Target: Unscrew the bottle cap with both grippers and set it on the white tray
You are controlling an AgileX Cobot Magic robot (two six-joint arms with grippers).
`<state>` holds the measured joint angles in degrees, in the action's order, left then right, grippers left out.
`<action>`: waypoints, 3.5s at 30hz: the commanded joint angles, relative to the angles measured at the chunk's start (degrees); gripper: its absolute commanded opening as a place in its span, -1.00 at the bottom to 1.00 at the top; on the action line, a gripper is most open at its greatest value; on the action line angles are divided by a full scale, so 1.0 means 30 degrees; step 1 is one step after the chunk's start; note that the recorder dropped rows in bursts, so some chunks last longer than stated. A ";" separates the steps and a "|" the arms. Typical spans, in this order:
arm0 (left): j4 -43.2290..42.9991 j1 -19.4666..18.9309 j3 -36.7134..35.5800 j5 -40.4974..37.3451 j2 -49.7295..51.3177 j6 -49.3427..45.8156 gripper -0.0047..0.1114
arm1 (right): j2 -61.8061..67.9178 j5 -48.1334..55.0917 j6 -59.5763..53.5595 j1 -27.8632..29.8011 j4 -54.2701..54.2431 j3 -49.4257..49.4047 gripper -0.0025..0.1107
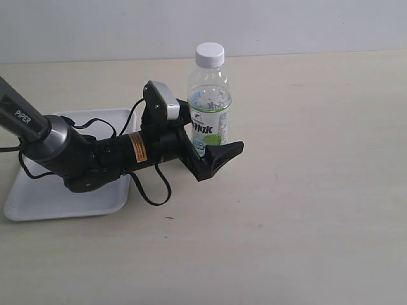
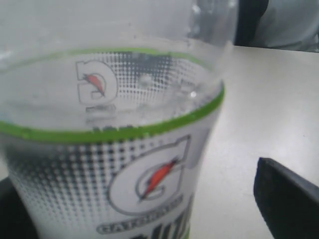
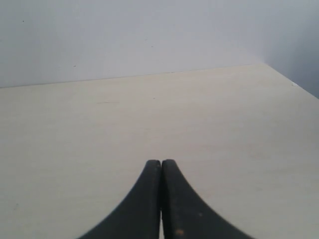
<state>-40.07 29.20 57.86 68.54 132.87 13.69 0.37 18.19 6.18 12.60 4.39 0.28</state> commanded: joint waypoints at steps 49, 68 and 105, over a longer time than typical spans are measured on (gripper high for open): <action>-0.3028 -0.0018 0.0046 -0.4289 -0.2302 0.0151 -0.92 | -0.0122 -0.2247 -0.0043 0.0132 0.0243 -0.0093 -0.96; -0.3461 -0.0018 0.0046 -0.4325 -0.2302 0.0535 -0.92 | -0.0030 -1.5911 0.8913 0.0132 -0.0038 0.2201 -0.96; -0.3594 -0.0018 0.0046 -0.5382 -0.2302 0.0452 -0.92 | 3.0385 1.7256 -0.4500 -0.6817 -0.6302 2.8180 -0.96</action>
<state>-50.25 29.20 57.99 55.08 126.15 15.08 89.11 69.65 -8.94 -2.98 -16.81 82.99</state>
